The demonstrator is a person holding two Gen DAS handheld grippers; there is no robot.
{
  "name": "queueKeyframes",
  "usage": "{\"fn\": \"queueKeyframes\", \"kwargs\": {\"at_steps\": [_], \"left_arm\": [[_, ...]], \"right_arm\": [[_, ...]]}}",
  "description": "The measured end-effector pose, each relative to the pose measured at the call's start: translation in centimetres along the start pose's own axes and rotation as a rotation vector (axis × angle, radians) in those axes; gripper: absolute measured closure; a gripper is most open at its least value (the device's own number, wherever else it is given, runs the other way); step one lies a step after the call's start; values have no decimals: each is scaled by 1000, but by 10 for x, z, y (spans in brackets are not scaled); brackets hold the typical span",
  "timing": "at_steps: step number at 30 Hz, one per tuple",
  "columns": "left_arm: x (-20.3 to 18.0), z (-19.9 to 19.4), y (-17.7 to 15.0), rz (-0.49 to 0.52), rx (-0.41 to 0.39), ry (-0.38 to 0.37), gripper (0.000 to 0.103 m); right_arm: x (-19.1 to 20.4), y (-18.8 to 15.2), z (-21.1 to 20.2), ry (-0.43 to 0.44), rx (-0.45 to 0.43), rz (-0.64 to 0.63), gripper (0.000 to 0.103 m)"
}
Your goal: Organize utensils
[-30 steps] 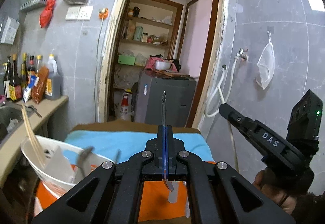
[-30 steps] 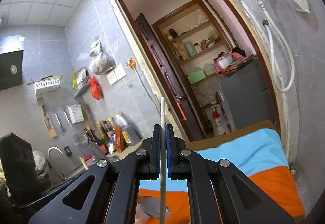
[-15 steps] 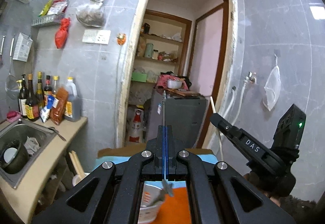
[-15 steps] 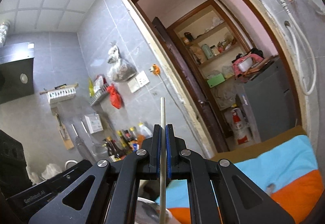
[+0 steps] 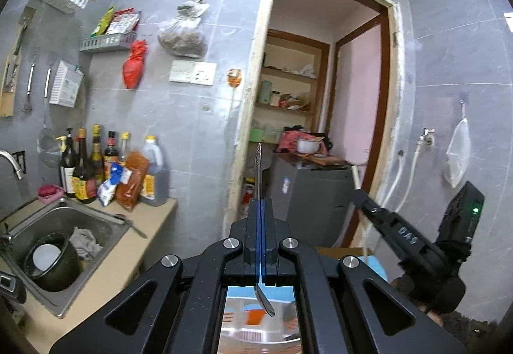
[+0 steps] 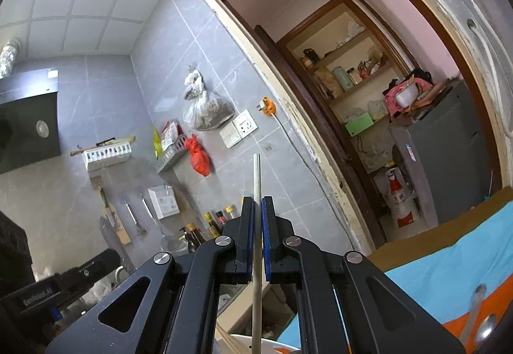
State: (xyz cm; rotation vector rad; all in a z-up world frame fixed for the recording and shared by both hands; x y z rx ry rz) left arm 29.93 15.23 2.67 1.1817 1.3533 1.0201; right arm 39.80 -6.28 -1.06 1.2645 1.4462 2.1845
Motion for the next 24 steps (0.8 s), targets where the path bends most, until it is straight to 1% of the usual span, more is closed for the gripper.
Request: {"fn": "queueKeyframes", "kwargs": {"at_steps": [4, 7, 14, 19, 24], "left_arm": [[20, 8, -15, 6, 18, 28, 103], [30, 13, -27, -3, 30, 29, 103], [40, 22, -51, -6, 60, 13, 103], [39, 29, -62, 8, 77, 2, 103], [39, 35, -71, 3, 92, -8, 103]], "right_arm": [[3, -11, 2, -22, -47, -12, 100], [6, -20, 2, -65, -83, -53, 100], [24, -41, 0, -169, -170, -273, 100], [31, -59, 7, -220, -177, -403, 100], [34, -80, 14, -249, -152, -512, 100]]}}
Point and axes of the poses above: each gripper's, at about its wrist camera, not at the fingertips, and z roughly the way its jaws point, x to its left, y to its top, the point moved 5 cm from there along z, roughly the way its jaws point, and after that the axes turned 4 degrees about -x, right-handed, at the moved point
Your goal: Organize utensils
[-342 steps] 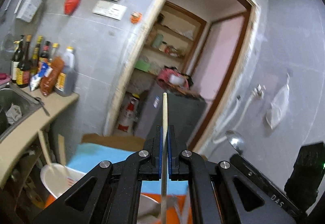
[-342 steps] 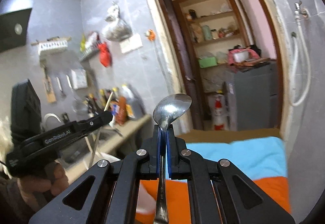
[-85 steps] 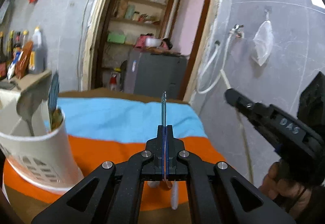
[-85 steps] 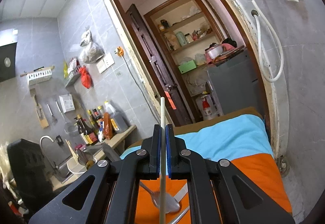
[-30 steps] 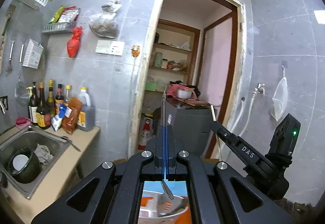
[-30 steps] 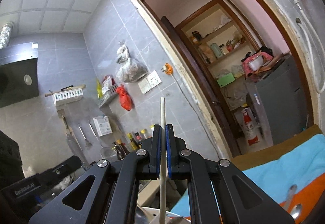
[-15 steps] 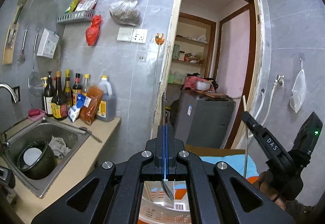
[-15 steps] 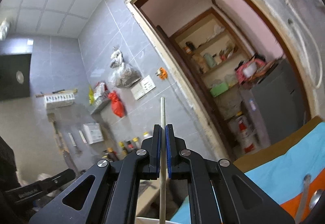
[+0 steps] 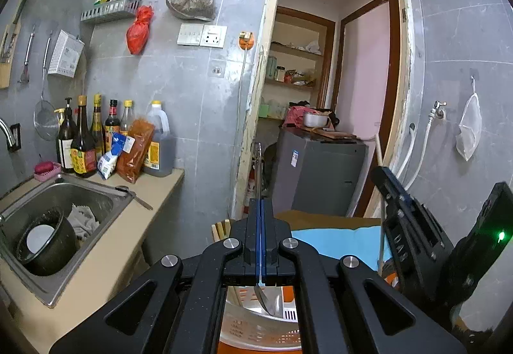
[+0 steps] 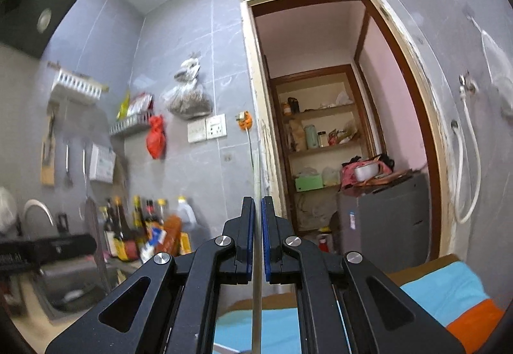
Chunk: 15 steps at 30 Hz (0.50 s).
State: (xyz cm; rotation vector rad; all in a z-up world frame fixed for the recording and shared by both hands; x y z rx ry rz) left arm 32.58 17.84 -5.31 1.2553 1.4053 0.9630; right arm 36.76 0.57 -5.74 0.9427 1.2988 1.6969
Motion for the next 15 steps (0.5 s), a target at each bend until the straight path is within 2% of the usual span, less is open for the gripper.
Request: {"fn": "queueKeyframes", "kwargs": {"at_steps": [8, 15], "left_arm": [[2, 4, -11, -12, 23, 0, 103], [2, 5, -11, -19, 27, 3, 103]], "right_arm": [[15, -15, -11, 10, -28, -112, 100], [26, -2, -14, 22, -85, -161, 100]]}}
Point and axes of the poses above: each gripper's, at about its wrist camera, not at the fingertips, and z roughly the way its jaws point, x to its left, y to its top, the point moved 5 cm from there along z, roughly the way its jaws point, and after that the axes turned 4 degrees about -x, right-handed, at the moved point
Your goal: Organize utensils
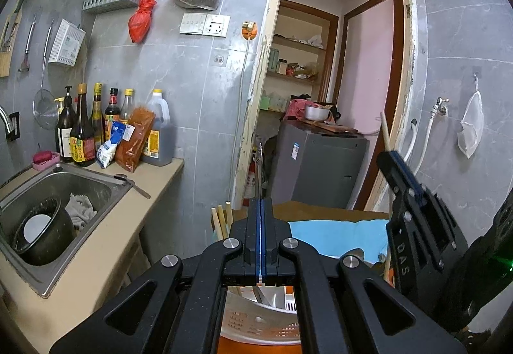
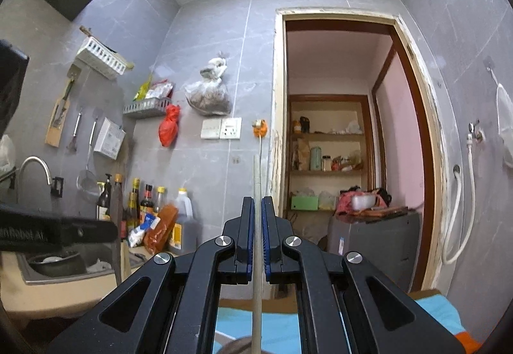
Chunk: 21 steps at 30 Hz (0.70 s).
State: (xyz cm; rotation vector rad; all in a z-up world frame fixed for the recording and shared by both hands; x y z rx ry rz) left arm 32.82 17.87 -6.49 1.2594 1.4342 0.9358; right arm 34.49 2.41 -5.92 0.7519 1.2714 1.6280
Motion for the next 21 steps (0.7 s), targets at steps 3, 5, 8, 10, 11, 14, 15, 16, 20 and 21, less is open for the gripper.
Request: {"fn": "queueKeyframes", "kwargs": {"at_steps": [3, 5, 8, 10, 11, 14, 15, 16, 20, 21], "left_arm": [[1, 1, 2, -5, -3, 1, 103], [3, 2, 3, -10, -1, 2, 103], [3, 3, 3, -8, 1, 4, 103], [3, 3, 4, -3, -2, 4, 103], [3, 3, 4, 2, -3, 5, 103], [3, 4, 4, 2, -4, 6, 103], [4, 4, 5, 0, -6, 5, 103], [4, 4, 5, 0, -8, 6, 103], [5, 5, 5, 1, -9, 11, 103], [5, 5, 5, 2, -10, 13, 103]], "right_arm": [[-2, 4, 5, -12, -18, -5, 100], [-2, 7, 9, -27, -31, -8, 100], [0, 7, 12, -41, -39, -17, 100], [2, 6, 13, -52, -44, -33, 100], [3, 6, 13, -54, -48, -39, 100], [6, 0, 13, -59, -43, -52, 100], [7, -2, 13, -61, -40, -54, 100], [8, -3, 11, -69, -43, -65, 100], [12, -2, 7, -79, -73, -107, 100], [14, -2, 5, -80, -83, -119, 100]]}}
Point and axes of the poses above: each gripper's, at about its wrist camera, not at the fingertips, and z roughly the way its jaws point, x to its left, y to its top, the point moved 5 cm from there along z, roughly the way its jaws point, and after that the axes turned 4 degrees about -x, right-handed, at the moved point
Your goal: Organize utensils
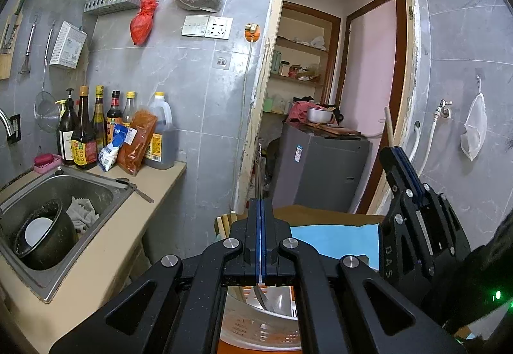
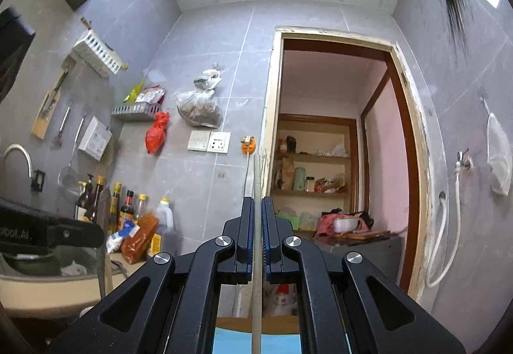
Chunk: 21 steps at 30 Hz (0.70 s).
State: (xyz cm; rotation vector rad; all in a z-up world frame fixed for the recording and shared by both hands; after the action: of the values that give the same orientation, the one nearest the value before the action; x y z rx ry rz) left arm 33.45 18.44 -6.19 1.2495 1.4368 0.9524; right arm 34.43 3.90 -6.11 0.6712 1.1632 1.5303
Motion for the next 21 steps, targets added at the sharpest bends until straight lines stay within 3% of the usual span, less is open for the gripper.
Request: {"fn": "queueKeyframes", "kwargs": {"at_steps": [15, 21], "left_arm": [[5, 1, -3, -11, -2, 18, 103], [7, 2, -2, -13, -6, 19, 103]], "right_arm": [[5, -1, -5, -3, -31, -53, 100], [5, -13, 2, -39, 39, -75, 100]]}}
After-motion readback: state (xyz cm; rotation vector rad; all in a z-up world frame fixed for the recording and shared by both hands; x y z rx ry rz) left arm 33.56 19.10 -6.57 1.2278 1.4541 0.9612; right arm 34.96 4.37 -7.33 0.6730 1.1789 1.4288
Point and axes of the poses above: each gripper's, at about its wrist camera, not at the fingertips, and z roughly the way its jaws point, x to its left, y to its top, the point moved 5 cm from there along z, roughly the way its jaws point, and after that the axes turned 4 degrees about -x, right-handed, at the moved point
